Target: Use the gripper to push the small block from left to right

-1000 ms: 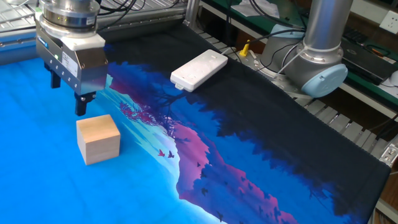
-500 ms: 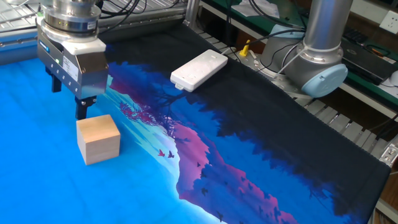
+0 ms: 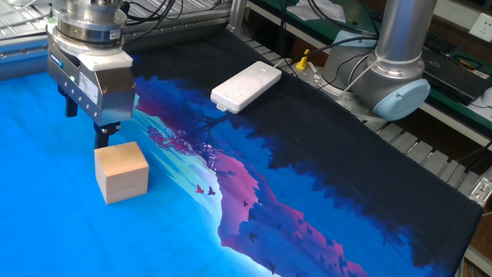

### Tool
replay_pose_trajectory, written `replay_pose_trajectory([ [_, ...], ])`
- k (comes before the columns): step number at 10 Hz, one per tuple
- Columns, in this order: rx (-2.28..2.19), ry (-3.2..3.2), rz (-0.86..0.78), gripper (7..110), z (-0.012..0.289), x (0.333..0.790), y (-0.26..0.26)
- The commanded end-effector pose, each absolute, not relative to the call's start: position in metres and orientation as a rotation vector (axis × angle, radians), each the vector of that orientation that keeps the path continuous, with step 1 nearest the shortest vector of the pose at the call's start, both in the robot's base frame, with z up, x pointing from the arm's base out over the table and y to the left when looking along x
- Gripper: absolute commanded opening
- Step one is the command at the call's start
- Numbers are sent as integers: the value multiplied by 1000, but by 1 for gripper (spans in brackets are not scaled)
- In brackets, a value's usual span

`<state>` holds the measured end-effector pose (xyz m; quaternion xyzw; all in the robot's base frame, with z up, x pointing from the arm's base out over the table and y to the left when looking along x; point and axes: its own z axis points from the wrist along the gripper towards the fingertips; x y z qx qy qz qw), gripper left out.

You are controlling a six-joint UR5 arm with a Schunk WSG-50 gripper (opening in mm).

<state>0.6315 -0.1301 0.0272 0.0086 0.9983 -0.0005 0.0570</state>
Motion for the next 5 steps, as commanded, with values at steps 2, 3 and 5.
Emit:
replay_pose_trajectory([
  [2,60,3018,12,7,25,636,-120],
  [3,70,3020,17,7,26,636,-115],
  [5,89,3025,18,7,30,637,-105],
])
